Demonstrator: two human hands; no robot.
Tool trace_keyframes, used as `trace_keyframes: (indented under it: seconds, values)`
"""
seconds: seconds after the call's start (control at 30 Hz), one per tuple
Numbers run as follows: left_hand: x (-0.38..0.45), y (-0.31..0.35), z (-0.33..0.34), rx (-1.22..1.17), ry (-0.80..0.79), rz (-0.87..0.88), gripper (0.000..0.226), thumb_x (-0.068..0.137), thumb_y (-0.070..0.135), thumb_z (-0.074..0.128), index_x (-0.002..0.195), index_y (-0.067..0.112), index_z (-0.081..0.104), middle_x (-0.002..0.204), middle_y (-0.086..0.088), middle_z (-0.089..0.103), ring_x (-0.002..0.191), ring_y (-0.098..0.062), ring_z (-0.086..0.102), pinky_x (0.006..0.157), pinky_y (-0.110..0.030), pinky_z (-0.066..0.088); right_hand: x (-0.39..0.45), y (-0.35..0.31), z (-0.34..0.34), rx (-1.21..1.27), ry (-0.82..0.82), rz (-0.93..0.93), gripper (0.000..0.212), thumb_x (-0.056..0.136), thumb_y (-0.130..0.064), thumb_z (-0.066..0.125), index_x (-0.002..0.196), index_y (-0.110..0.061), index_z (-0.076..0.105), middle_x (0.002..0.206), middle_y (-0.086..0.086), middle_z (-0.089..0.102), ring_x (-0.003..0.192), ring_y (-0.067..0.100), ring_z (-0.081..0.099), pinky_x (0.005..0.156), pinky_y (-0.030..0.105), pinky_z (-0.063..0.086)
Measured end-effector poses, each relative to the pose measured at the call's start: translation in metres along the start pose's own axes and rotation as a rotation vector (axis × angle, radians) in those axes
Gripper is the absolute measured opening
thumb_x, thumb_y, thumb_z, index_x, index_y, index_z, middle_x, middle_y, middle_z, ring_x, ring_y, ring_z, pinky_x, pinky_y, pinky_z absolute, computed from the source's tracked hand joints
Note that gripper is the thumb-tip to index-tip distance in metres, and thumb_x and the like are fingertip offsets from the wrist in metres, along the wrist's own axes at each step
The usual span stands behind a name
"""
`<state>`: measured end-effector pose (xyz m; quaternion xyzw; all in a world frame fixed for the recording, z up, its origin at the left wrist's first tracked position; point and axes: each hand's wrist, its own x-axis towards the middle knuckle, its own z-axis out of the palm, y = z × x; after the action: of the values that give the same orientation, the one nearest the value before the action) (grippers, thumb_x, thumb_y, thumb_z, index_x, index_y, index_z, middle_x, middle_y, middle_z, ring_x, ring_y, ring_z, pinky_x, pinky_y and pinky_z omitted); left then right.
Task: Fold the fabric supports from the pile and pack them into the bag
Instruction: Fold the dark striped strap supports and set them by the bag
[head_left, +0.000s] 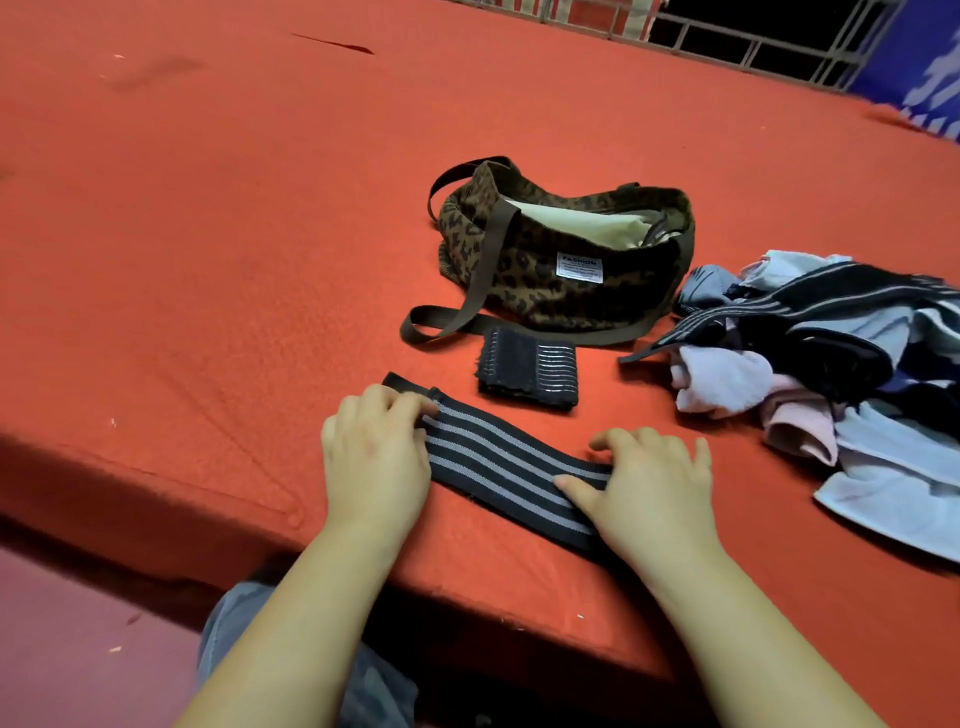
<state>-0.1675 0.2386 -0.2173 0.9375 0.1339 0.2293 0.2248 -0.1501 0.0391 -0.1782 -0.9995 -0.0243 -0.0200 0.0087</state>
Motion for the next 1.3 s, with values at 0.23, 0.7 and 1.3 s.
trace_keyframes:
  seconds: [0.23,0.7,1.3]
  values:
    - [-0.006,0.037,-0.006,0.295,-0.285,-0.072,0.061,0.085,0.068,0.039,0.119,0.02,0.055,0.122,-0.003,0.05,0.115,-0.025,0.042,0.097,-0.037,0.029,-0.028,0.04,-0.002,0.216,-0.049,0.261,0.078,0.071,-0.071,0.06,0.13,-0.024,0.041,0.123,0.0,0.057,0.117,0.024,0.052,0.094,0.037,0.036]
    - [-0.061,0.128,0.03,0.179,-0.42,0.323,0.053,0.093,0.056,0.037,0.137,0.027,0.04,0.128,0.003,0.042,0.118,-0.019,0.041,0.098,-0.033,0.029,-0.035,0.156,-0.016,0.527,0.206,0.527,0.04,0.082,-0.018,0.065,0.119,-0.015,0.05,0.115,0.016,0.062,0.106,0.035,0.056,0.082,0.038,0.042]
    - [-0.059,0.119,0.038,-0.107,-0.415,0.186,0.03,0.083,0.05,0.061,0.112,0.042,0.066,0.105,0.012,0.059,0.105,-0.015,0.047,0.082,-0.028,0.027,-0.039,0.06,0.015,0.519,0.273,0.012,0.047,0.082,-0.022,0.063,0.129,-0.022,0.057,0.11,0.0,0.056,0.106,0.021,0.054,0.082,0.033,0.046]
